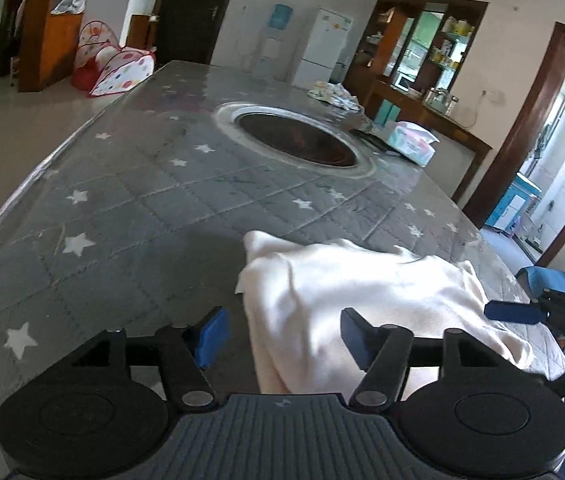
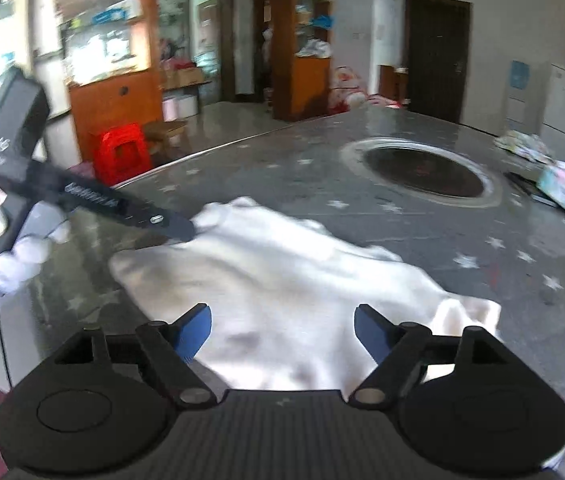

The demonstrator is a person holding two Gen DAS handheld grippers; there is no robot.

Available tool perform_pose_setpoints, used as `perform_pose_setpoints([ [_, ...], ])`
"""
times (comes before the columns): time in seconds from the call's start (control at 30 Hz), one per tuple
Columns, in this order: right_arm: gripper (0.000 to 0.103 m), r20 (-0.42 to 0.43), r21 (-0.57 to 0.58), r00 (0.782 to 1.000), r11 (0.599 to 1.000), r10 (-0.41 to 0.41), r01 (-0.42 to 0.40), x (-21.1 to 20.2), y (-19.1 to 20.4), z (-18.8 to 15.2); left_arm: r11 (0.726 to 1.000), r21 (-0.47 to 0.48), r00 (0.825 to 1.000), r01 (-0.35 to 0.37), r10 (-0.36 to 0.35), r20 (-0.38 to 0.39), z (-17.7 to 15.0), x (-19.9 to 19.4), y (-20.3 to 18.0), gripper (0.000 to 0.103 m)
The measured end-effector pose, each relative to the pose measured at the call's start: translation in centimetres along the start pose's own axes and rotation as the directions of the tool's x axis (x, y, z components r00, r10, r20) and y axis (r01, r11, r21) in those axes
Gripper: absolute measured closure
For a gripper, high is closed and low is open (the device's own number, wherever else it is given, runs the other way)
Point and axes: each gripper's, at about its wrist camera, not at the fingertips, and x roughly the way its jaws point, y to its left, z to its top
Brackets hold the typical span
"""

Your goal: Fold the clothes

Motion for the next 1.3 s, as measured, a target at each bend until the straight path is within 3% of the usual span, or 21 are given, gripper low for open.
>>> perform_pose_setpoints([
  [0.27, 0.024, -0.04, -0.208, 0.992, 0.97, 0.117, -0.123, 2.1, 6.1, 1.8, 0.996, -0.091, 1.0, -0.018, 0.018, 0.001, 0.8, -0.5, 1.9, 0.024],
  [0.4, 0.028, -0.056, -0.301, 0.99, 0.943, 0.131, -0.142, 3.6, 8.7, 2.3, 0.989, -0.145, 1.0, -0.001, -0.001, -0.013, 0.9, -0.4, 2.7, 0.024],
  [0.5, 0.038, -0.061, -0.365, 0.992, 0.923, 0.109, -0.124, 4.8, 10.3, 2.5, 0.98, -0.2, 0.999, 0.021, -0.027, -0.026, 0.8, -0.3, 3.1, 0.025],
  [0.6, 0.056, -0.074, -0.392, 0.993, 0.913, 0.09, -0.112, 6.0, 11.2, 2.6, 0.968, -0.246, 0.997, 0.055, -0.066, -0.035, 0.7, -0.1, 3.5, 0.025],
  [0.67, 0.076, -0.068, -0.379, 0.994, 0.919, 0.084, -0.104, 6.3, 11.2, 2.7, 0.959, -0.276, 0.996, 0.072, -0.086, -0.038, 0.7, 0.0, 3.7, 0.025],
  [0.73, 0.084, -0.055, -0.323, 0.993, 0.939, 0.108, -0.12, 5.9, 10.4, 3.1, 0.947, -0.311, 0.994, 0.086, -0.104, -0.04, 0.7, 0.0, 4.0, 0.025],
  [0.87, 0.086, -0.008, -0.171, 0.987, 0.972, 0.162, -0.161, 4.1, 7.8, 4.2, 0.897, -0.422, 0.986, 0.13, -0.161, -0.039, 0.6, 0.4, 4.6, 0.025],
  [0.97, 0.087, 0.025, -0.091, 0.982, 0.979, 0.187, -0.184, 2.8, 6.2, 4.7, 0.846, -0.506, 0.973, 0.171, -0.226, -0.05, 0.5, 1.4, 4.8, 0.025],
  [1.03, 0.087, 0.042, -0.052, 0.979, 0.979, 0.201, -0.199, 2.1, 5.4, 4.9, 0.828, -0.53, 0.967, 0.184, -0.25, -0.056, 0.4, 2.1, 4.6, 0.027],
  [1.13, 0.088, 0.046, -0.041, 0.974, 0.975, 0.222, -0.22, 1.6, 5.3, 4.5, 0.805, -0.559, 0.958, 0.199, -0.28, -0.062, 0.3, 3.1, 4.1, 0.043],
  [1.2, 0.088, 0.048, -0.033, 0.971, 0.972, 0.235, -0.234, 1.3, 5.2, 4.3, 0.789, -0.577, 0.952, 0.209, -0.3, -0.065, 0.3, 3.8, 3.8, 0.065],
  [1.27, 0.087, 0.047, -0.039, 0.971, 0.971, 0.236, -0.234, 1.4, 5.4, 4.0, 0.785, -0.586, 0.952, 0.201, -0.299, -0.074, 0.1, 4.3, 3.6, 0.08],
  [1.3, 0.086, 0.04, -0.039, 0.971, 0.971, 0.236, -0.234, 1.5, 5.4, 3.8, 0.788, -0.585, 0.953, 0.193, -0.292, -0.078, 0.0, 4.4, 3.6, 0.08],
])
